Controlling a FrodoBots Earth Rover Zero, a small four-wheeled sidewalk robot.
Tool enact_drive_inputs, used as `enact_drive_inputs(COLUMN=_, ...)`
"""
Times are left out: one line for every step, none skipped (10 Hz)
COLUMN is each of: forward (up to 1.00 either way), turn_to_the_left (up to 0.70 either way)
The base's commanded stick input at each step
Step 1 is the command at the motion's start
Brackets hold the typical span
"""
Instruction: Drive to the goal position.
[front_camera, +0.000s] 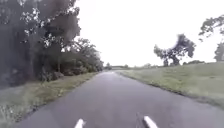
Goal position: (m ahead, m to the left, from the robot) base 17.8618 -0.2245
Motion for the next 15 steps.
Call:
enact_drive_inputs(forward=0.70, turn_to_the_left=0.00)
enact_drive_inputs(forward=0.70, turn_to_the_left=0.00)
enact_drive_inputs(forward=0.70, turn_to_the_left=0.00)
enact_drive_inputs(forward=0.70, turn_to_the_left=0.00)
enact_drive_inputs(forward=0.70, turn_to_the_left=0.00)
enact_drive_inputs(forward=0.70, turn_to_the_left=0.00)
enact_drive_inputs(forward=0.70, turn_to_the_left=0.00)
enact_drive_inputs(forward=0.70, turn_to_the_left=0.00)
enact_drive_inputs(forward=0.70, turn_to_the_left=0.00)
enact_drive_inputs(forward=0.70, turn_to_the_left=0.00)
enact_drive_inputs(forward=0.70, turn_to_the_left=0.00)
enact_drive_inputs(forward=0.70, turn_to_the_left=0.00)
enact_drive_inputs(forward=0.70, turn_to_the_left=0.00)
enact_drive_inputs(forward=0.70, turn_to_the_left=0.00)
enact_drive_inputs(forward=0.70, turn_to_the_left=0.00)
